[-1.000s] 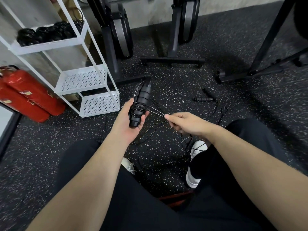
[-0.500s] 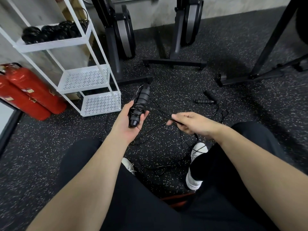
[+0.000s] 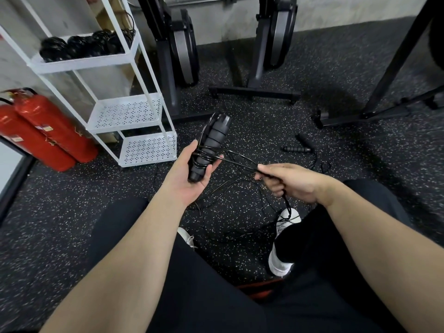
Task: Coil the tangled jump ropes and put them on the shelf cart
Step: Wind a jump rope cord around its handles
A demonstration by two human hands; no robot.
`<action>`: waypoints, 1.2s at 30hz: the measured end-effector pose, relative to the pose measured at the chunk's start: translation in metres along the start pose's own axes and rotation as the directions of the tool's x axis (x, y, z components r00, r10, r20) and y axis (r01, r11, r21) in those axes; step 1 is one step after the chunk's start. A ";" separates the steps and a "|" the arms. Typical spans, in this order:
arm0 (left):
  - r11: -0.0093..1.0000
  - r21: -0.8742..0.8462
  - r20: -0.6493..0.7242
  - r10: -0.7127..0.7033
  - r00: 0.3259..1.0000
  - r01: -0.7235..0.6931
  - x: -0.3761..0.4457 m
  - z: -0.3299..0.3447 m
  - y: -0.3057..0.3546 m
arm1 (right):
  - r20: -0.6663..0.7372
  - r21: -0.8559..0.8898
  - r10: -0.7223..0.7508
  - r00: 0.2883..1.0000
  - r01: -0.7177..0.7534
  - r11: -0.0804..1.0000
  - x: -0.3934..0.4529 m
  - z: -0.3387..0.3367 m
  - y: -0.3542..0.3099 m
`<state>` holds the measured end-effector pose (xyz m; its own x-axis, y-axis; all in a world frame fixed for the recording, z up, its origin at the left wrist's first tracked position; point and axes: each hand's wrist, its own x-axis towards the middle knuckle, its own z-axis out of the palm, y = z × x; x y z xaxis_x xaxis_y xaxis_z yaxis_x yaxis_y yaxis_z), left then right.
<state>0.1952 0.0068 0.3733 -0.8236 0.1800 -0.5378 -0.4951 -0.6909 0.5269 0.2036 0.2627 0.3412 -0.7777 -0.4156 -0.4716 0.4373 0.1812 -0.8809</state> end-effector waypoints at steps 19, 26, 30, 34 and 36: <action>0.537 0.839 0.158 -0.388 0.908 0.084 -0.008 0.002 -0.019 | -0.168 0.023 0.047 0.985 -0.044 0.999 0.008 -0.002 0.008; 0.343 0.938 0.100 -0.388 0.916 0.042 -0.001 0.002 -0.027 | -0.251 -0.044 0.042 0.967 -0.054 0.998 0.008 0.008 0.005; 0.315 0.948 0.095 -0.407 0.908 0.042 0.000 0.000 -0.026 | -0.284 -0.068 -0.009 0.959 -0.011 0.998 0.010 0.010 0.005; 0.212 0.976 0.130 -0.422 0.897 -0.042 -0.002 0.003 -0.024 | -0.270 -0.082 -0.058 0.961 0.037 0.996 0.013 0.014 0.008; 0.131 0.986 0.145 -0.419 0.896 -0.099 -0.002 0.002 -0.028 | -0.262 -0.148 -0.085 0.961 0.048 0.988 0.014 0.018 0.009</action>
<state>0.2103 0.0272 0.3613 -0.5710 0.5526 -0.6072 -0.2568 0.5822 0.7714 0.2048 0.2428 0.3273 -0.9032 -0.1818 -0.3888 0.3284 0.2908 -0.8987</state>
